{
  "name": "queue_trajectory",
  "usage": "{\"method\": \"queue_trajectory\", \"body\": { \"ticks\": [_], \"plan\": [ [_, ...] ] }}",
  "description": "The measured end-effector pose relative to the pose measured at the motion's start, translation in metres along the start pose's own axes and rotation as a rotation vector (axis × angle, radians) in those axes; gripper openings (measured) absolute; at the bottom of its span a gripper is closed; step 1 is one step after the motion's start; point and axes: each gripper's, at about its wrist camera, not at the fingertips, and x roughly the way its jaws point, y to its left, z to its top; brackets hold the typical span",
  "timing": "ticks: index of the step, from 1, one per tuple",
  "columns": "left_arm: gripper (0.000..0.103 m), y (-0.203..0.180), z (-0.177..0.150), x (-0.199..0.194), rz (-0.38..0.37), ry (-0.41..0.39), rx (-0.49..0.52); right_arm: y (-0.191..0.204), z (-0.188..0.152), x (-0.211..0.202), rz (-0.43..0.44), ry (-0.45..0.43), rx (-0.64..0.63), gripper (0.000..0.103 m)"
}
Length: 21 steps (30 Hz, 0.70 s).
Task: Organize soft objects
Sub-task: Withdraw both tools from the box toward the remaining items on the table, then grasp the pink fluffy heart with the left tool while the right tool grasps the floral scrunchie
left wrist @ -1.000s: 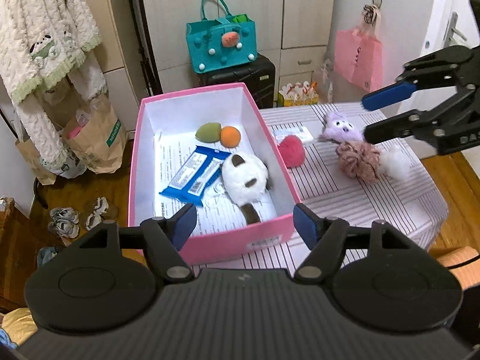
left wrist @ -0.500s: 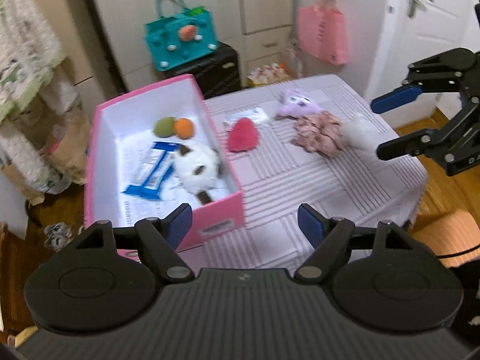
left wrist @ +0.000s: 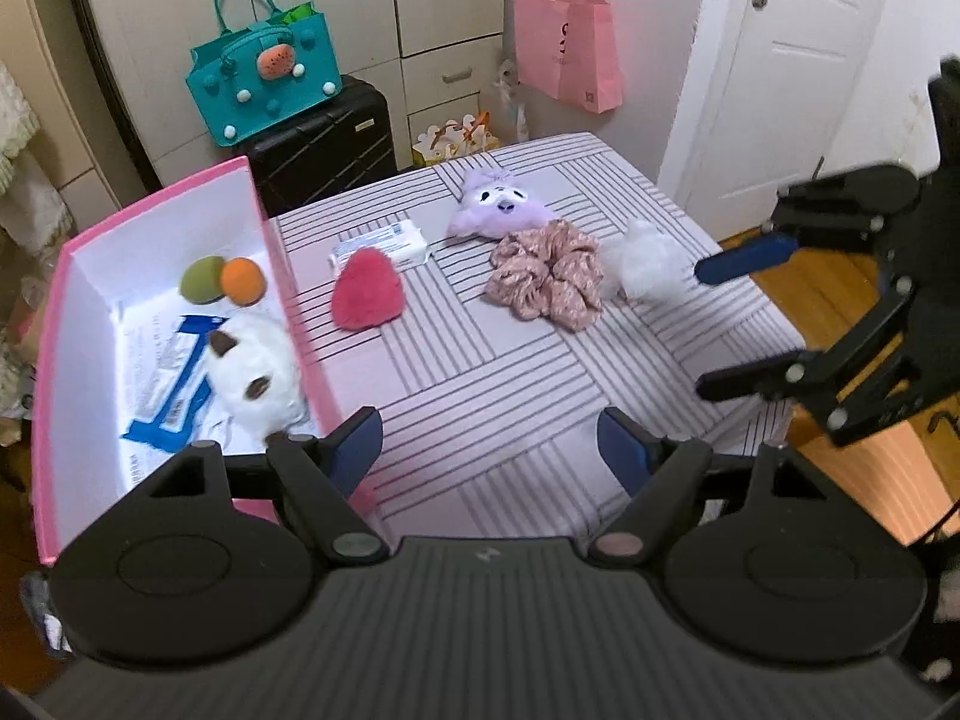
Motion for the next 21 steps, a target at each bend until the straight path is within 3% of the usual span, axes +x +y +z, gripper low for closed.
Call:
{"method": "queue_trajectory", "body": {
  "ticks": [10, 12, 14, 21],
  "plan": [
    [0.078, 0.001, 0.015, 0.051, 0.038, -0.039, -0.091, -0.03, -0.012, 0.04, -0.057, -0.066, -0.009, 0.072],
    [0.078, 0.002, 0.017, 0.061, 0.041, -0.043, -0.106, -0.039, -0.012, 0.05, -0.076, -0.087, -0.012, 0.076],
    [0.078, 0.003, 0.021, 0.069, 0.05, -0.049, -0.117, -0.047, -0.013, 0.059, -0.091, -0.113, -0.014, 0.086],
    [0.078, 0.003, 0.034, 0.094, 0.188, -0.117, -0.109, -0.068, -0.012, 0.085, -0.122, -0.158, -0.008, 0.088]
  ]
}}
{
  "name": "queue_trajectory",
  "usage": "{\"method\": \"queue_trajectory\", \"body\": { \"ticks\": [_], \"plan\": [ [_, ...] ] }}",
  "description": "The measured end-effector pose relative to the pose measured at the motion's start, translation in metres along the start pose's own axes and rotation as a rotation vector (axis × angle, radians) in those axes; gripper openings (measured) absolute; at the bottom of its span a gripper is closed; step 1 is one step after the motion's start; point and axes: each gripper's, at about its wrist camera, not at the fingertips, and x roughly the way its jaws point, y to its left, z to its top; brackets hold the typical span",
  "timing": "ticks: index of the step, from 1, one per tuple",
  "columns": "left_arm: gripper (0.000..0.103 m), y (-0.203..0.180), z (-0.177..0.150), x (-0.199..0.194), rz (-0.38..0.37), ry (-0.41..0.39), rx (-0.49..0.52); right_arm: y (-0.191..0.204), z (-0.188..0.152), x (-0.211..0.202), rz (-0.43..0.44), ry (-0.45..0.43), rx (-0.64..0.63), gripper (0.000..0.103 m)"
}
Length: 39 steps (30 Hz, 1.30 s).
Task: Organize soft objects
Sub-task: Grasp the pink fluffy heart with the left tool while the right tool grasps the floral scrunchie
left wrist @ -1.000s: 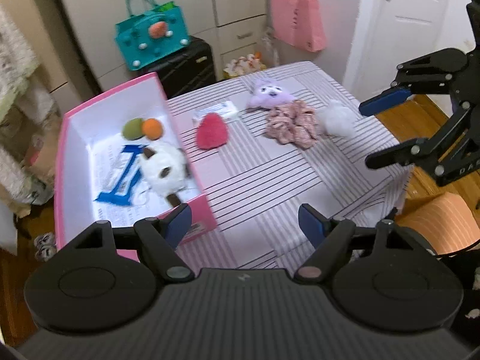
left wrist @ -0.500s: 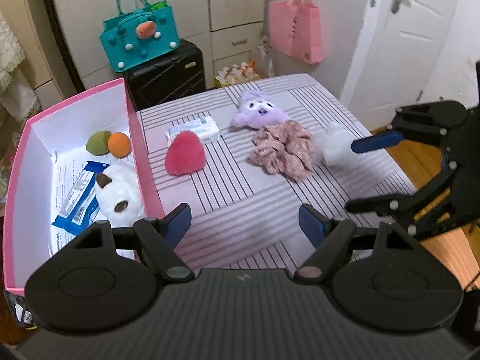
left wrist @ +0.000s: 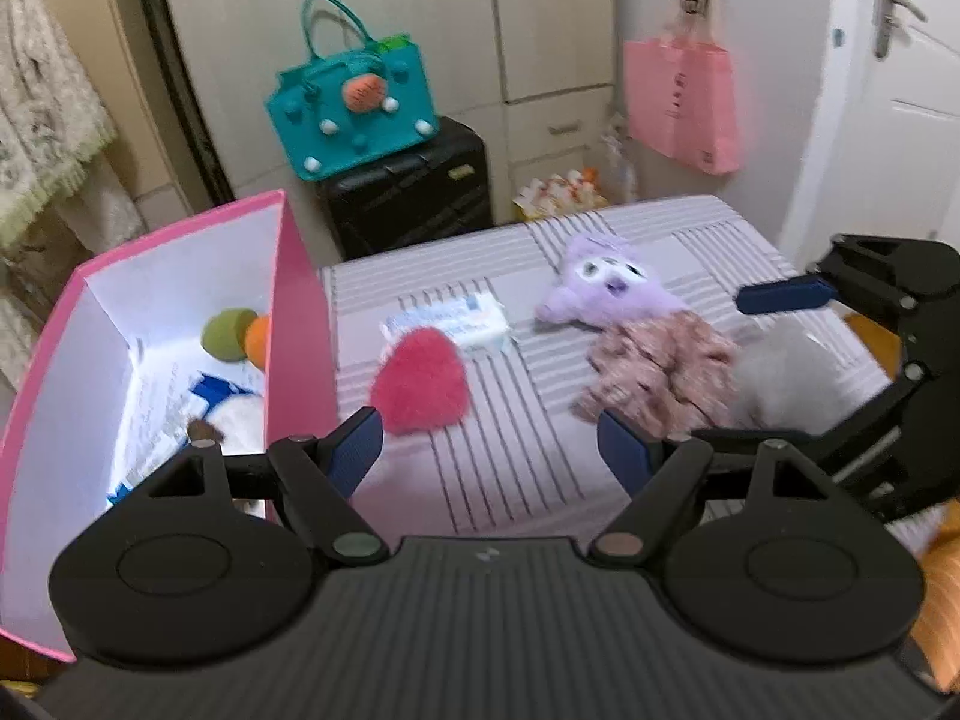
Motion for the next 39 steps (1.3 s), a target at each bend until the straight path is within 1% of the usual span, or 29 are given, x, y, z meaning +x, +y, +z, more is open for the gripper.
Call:
{"method": "queue_trajectory", "body": {
  "ticks": [5, 8, 12, 14, 16, 18, 22, 24, 26, 27, 30, 32, 33, 34, 35, 36, 38, 39],
  "plan": [
    [0.078, -0.005, 0.006, 0.023, 0.105, -0.05, 0.004, -0.006, -0.003, 0.016, 0.0, 0.015, -0.007, 0.088],
    [0.077, -0.008, 0.008, 0.037, 0.144, -0.068, -0.005, -0.007, -0.005, 0.021, 0.007, 0.039, -0.023, 0.088],
    [0.075, -0.011, 0.01, 0.059, 0.144, -0.053, -0.019, -0.008, -0.005, 0.033, 0.016, 0.1, -0.028, 0.088],
    [0.075, -0.014, 0.01, 0.07, 0.163, -0.053, -0.01, -0.01, -0.005, 0.039, 0.022, 0.138, -0.023, 0.088],
    [0.075, -0.015, 0.01, 0.083, 0.202, -0.05, -0.001, -0.012, -0.004, 0.042, 0.02, 0.148, -0.016, 0.088],
    [0.075, -0.015, 0.009, 0.096, 0.236, -0.028, -0.003, -0.016, -0.004, 0.043, 0.016, 0.153, -0.004, 0.088],
    [0.075, -0.012, 0.007, 0.108, 0.253, -0.022, -0.024, -0.02, -0.003, 0.046, 0.019, 0.171, 0.005, 0.088],
    [0.073, -0.012, 0.005, 0.113, 0.264, -0.013, -0.019, -0.02, -0.003, 0.048, 0.024, 0.183, 0.013, 0.088],
    [0.066, -0.011, 0.003, 0.117, 0.264, 0.0, -0.025, -0.02, -0.003, 0.05, 0.033, 0.187, 0.03, 0.088],
    [0.064, -0.011, 0.002, 0.118, 0.27, 0.002, -0.026, -0.021, -0.003, 0.051, 0.037, 0.189, 0.04, 0.087],
    [0.057, -0.009, 0.002, 0.119, 0.294, -0.004, -0.03, -0.02, -0.003, 0.055, 0.028, 0.201, 0.062, 0.081],
    [0.048, -0.008, 0.002, 0.12, 0.3, -0.003, -0.035, -0.021, -0.004, 0.058, 0.013, 0.213, 0.069, 0.072],
    [0.046, -0.008, 0.002, 0.12, 0.309, -0.004, -0.032, -0.02, -0.004, 0.059, 0.008, 0.216, 0.067, 0.07],
    [0.043, -0.007, 0.002, 0.12, 0.319, -0.003, -0.027, -0.019, -0.005, 0.059, 0.006, 0.217, 0.066, 0.065],
    [0.042, -0.007, 0.001, 0.121, 0.328, -0.001, -0.023, -0.019, -0.005, 0.058, 0.009, 0.218, 0.067, 0.059],
    [0.042, -0.006, 0.0, 0.121, 0.335, 0.0, -0.019, -0.019, -0.006, 0.059, 0.014, 0.219, 0.072, 0.055],
    [0.042, -0.005, -0.001, 0.121, 0.337, -0.003, -0.014, -0.019, -0.006, 0.059, 0.02, 0.22, 0.081, 0.043],
    [0.041, -0.005, -0.001, 0.121, 0.338, -0.004, -0.014, -0.019, -0.007, 0.059, 0.023, 0.218, 0.08, 0.04]
  ]
}}
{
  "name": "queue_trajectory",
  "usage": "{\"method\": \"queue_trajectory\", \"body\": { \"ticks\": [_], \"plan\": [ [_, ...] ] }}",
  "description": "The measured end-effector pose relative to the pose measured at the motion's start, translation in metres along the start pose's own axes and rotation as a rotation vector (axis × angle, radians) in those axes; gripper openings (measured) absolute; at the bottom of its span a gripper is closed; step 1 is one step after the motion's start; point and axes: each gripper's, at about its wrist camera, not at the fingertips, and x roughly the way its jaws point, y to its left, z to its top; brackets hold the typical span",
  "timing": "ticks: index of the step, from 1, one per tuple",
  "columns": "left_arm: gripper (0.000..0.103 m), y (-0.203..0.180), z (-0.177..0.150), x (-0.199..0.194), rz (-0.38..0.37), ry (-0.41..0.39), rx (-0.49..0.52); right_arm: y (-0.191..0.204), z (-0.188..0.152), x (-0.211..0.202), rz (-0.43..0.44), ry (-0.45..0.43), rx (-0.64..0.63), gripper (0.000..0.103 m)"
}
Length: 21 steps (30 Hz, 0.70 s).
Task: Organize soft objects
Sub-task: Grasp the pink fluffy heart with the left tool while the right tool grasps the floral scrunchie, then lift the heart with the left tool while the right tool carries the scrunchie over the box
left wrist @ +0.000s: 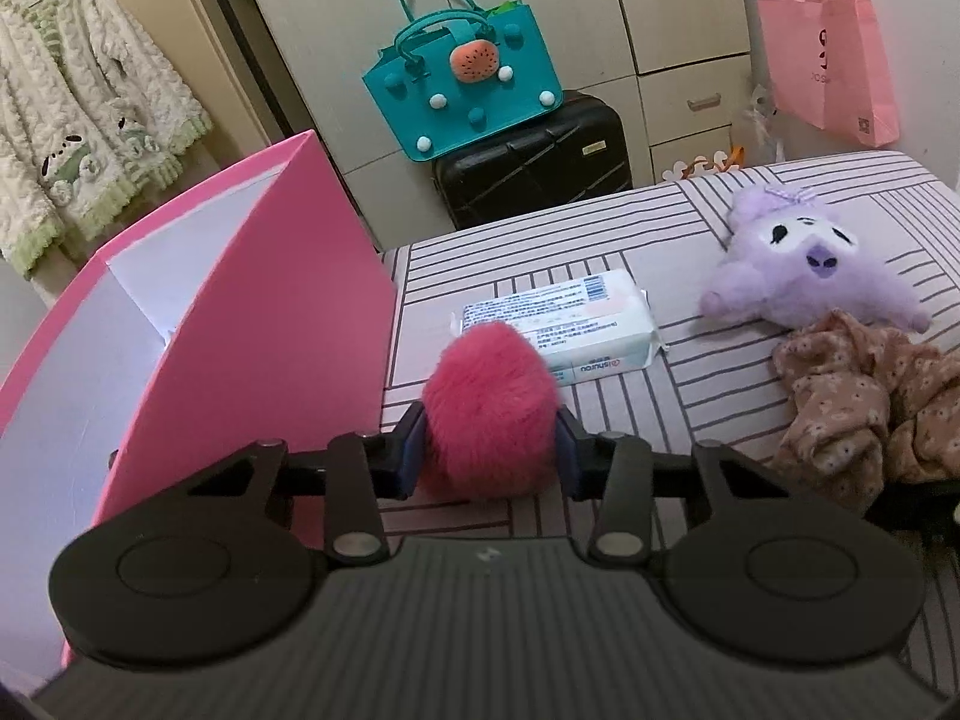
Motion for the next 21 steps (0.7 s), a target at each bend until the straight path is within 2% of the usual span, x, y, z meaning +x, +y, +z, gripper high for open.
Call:
{"method": "queue_trajectory", "body": {
  "ticks": [2, 5, 21],
  "plan": [
    [0.039, 0.0, 0.0, 0.0, 0.005, -0.001, 0.0, 0.001, 0.0, -0.001, 0.005, 0.001, -0.001, 0.028],
    [0.038, 0.0, 0.0, -0.003, -0.004, -0.014, 0.0, 0.005, 0.002, -0.002, -0.013, 0.001, -0.021, 0.021],
    [0.038, 0.022, -0.01, -0.058, -0.19, -0.056, -0.059, 0.028, 0.014, -0.039, -0.027, -0.062, -0.091, 0.021]
  ]
}}
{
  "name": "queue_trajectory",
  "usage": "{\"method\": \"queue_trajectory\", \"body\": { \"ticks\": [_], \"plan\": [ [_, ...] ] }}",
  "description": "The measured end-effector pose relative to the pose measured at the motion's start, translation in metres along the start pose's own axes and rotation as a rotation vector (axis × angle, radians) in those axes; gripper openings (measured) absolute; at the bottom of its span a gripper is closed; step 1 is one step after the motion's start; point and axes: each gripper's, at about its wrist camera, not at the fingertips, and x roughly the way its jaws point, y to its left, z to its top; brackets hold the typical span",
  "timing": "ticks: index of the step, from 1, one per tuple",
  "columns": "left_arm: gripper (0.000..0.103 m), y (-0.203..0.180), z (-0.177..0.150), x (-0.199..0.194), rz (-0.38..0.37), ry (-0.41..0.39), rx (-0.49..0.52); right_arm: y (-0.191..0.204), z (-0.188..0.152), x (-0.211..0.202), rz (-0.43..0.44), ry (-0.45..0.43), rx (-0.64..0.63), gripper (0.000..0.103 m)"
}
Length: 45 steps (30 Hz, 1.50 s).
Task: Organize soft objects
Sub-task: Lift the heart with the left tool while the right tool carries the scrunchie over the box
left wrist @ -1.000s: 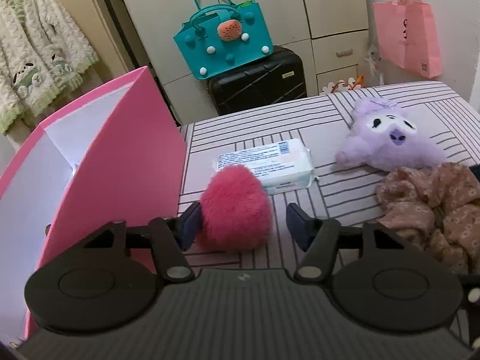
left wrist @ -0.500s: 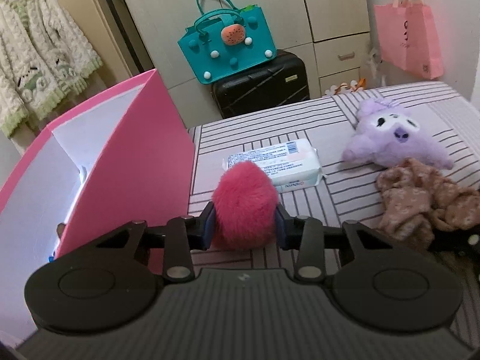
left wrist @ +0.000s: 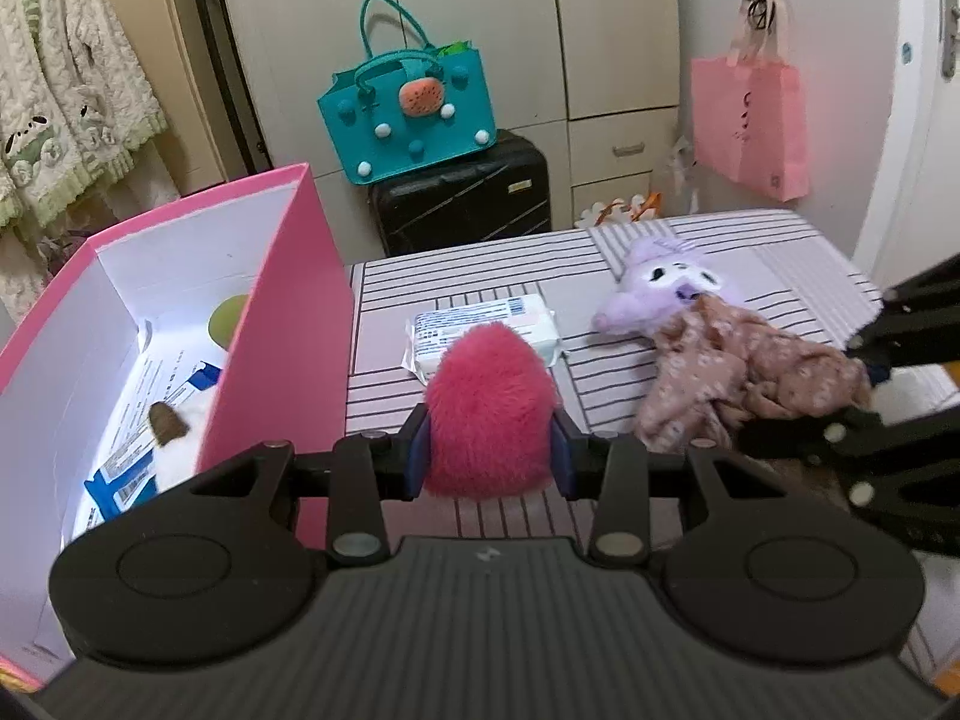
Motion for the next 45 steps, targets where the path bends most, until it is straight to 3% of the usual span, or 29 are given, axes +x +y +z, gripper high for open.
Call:
{"method": "queue_trajectory", "body": {
  "ticks": [13, 18, 21, 27, 29, 35, 41, 45],
  "plan": [
    [0.038, 0.012, -0.008, -0.056, -0.122, -0.013, 0.002, 0.02, 0.017, -0.037, -0.009, -0.076, -0.069, 0.022],
    [0.038, 0.022, -0.011, -0.07, -0.181, 0.015, -0.012, 0.029, 0.02, -0.051, 0.033, -0.08, -0.061, 0.022],
    [0.038, 0.023, -0.013, -0.082, -0.152, 0.003, 0.031, 0.034, 0.021, -0.058, 0.051, -0.064, -0.042, 0.022],
    [0.039, 0.029, -0.016, -0.106, -0.173, 0.011, 0.069, 0.038, 0.022, -0.069, 0.127, 0.002, 0.034, 0.022],
    [0.039, 0.03, -0.018, -0.113, -0.14, 0.004, 0.094, 0.041, 0.022, -0.071, 0.14, 0.032, 0.04, 0.022],
    [0.039, 0.039, -0.022, -0.13, -0.138, 0.03, 0.131, 0.056, 0.024, -0.08, 0.191, 0.104, 0.033, 0.022],
    [0.039, 0.049, -0.027, -0.148, -0.197, 0.082, 0.142, 0.067, 0.028, -0.091, 0.241, 0.149, 0.034, 0.023],
    [0.039, 0.057, -0.026, -0.162, -0.219, 0.1, 0.137, 0.078, 0.033, -0.102, 0.231, 0.127, 0.007, 0.024]
  ]
}}
